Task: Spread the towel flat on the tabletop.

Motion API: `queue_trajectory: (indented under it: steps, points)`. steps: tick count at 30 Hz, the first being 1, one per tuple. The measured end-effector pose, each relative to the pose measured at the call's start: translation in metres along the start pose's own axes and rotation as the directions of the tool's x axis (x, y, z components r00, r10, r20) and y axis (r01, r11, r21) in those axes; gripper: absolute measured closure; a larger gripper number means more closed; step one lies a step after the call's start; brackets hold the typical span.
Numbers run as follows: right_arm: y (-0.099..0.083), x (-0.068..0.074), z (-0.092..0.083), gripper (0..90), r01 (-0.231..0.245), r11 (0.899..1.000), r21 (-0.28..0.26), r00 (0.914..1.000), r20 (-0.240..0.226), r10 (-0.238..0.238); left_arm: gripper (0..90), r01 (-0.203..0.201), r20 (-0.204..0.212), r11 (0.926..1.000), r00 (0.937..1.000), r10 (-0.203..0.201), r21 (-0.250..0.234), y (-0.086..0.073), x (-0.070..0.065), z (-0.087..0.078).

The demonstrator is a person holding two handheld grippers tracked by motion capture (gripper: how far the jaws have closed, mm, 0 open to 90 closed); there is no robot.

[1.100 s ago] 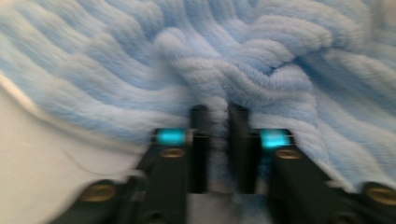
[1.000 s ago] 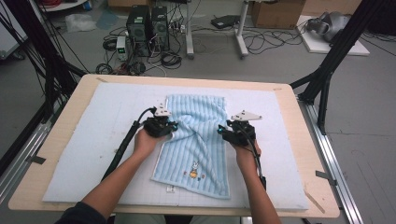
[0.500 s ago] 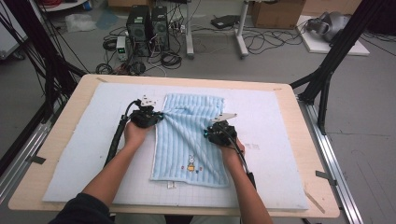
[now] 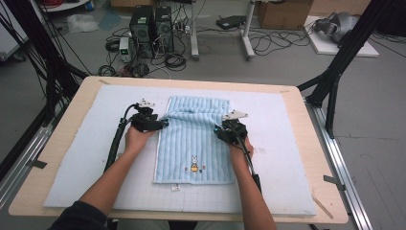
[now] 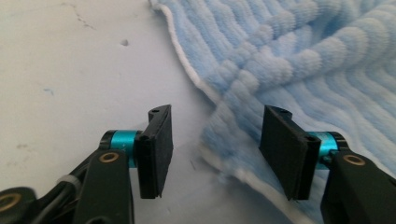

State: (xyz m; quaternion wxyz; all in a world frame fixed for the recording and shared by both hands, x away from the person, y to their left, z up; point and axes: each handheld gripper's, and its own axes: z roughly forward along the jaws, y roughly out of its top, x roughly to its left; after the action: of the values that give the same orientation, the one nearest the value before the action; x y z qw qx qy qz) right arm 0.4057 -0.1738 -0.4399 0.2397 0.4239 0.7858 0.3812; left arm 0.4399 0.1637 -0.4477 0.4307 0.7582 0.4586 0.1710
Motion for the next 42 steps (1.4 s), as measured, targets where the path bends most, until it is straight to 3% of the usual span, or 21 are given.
queue_trajectory:
  steps: [2, 8, 13, 19, 22, 25, 27, 30, 31, 35, 36, 37, 39, 40, 41, 42]
  points:
    - [0.0, -0.002, -0.007, 51.4, -0.021, 1.0, 0.005, 0.9993, -0.033, 0.021, 44.1, 0.001, 0.015, 1.0, 0.9999, -0.001, -0.005, -0.006, -0.002, -0.007]
    - [-0.005, 0.005, -0.034, 46.4, 0.017, 0.999, -0.043, 0.9994, -0.028, -0.018, 44.9, -0.011, 0.031, 0.9998, 0.9995, 0.012, -0.014, -0.023, -0.006, -0.029]
    - [-0.022, 0.008, -0.061, 38.5, 0.016, 0.998, -0.059, 0.999, -0.04, -0.019, 44.3, -0.016, 0.076, 0.999, 0.9969, 0.019, -0.042, -0.032, -0.013, -0.049]
    - [-0.05, 0.018, -0.083, 32.0, 0.014, 0.998, -0.063, 0.9926, -0.119, -0.021, 38.9, -0.029, 0.197, 0.9968, 0.9795, 0.043, -0.074, -0.049, -0.036, -0.072]
    - [-0.061, 0.025, -0.088, 31.6, 0.02, 0.999, -0.03, 0.9885, -0.149, -0.025, 38.8, -0.062, 0.227, 0.9966, 0.9712, 0.073, -0.055, -0.06, -0.048, -0.078]
    - [-0.067, 0.03, -0.09, 32.3, 0.024, 1.0, -0.019, 0.9867, -0.16, -0.027, 38.8, -0.088, 0.235, 0.9956, 0.9674, 0.093, -0.032, -0.067, -0.055, -0.079]
    - [-0.07, 0.039, -0.093, 34.1, 0.031, 0.999, -0.008, 0.9836, -0.177, -0.032, 38.8, -0.138, 0.24, 0.9903, 0.9609, 0.138, -0.016, -0.07, -0.062, -0.08]
    - [-0.073, 0.045, -0.093, 36.3, 0.044, 0.999, 0.005, 0.9799, -0.195, -0.042, 38.8, -0.176, 0.285, 0.9842, 0.9442, 0.165, 0.013, -0.071, -0.072, -0.081]
    - [-0.073, 0.047, -0.092, 37.3, 0.056, 0.998, 0.01, 0.9793, -0.196, -0.053, 38.9, -0.217, 0.291, 0.9756, 0.936, 0.198, 0.035, -0.072, -0.077, -0.079]
    - [-0.074, 0.052, -0.088, 40.9, 0.084, 0.996, 0.04, 0.9742, -0.213, -0.073, 39.0, -0.248, 0.276, 0.9677, 0.9339, 0.228, 0.043, -0.072, -0.082, -0.078]
    - [-0.074, 0.053, -0.086, 42.6, 0.098, 0.994, 0.055, 0.9734, -0.213, -0.084, 41.7, -0.25, 0.273, 0.9674, 0.9341, 0.23, 0.041, -0.073, -0.083, -0.078]
    - [-0.073, 0.053, -0.086, 50.3, 0.097, 0.994, 0.052, 0.97, -0.228, -0.083, 57.0, -0.282, 0.272, 0.9588, 0.9258, 0.263, 0.034, -0.073, -0.083, -0.079]
    - [-0.074, 0.051, -0.086, 61.4, 0.091, 0.994, 0.053, 0.9687, -0.236, -0.076, 74.3, -0.289, 0.272, 0.9568, 0.9237, 0.27, 0.032, -0.073, -0.083, -0.079]
    - [-0.074, 0.051, -0.087, 68.7, 0.091, 0.994, 0.052, 0.9652, -0.251, -0.075, 82.2, -0.285, 0.297, 0.958, 0.9182, 0.262, 0.034, -0.074, -0.082, -0.081]
    - [-0.074, 0.051, -0.087, 68.7, 0.091, 0.994, 0.052, 0.9652, -0.251, -0.075, 84.0, -0.285, 0.297, 0.958, 0.9182, 0.262, 0.034, -0.074, -0.082, -0.081]
    - [-0.074, 0.051, -0.088, 76.2, 0.101, 0.993, 0.054, 0.9608, -0.265, -0.083, 84.8, -0.295, 0.298, 0.9549, 0.9147, 0.273, 0.031, -0.075, -0.083, -0.083]
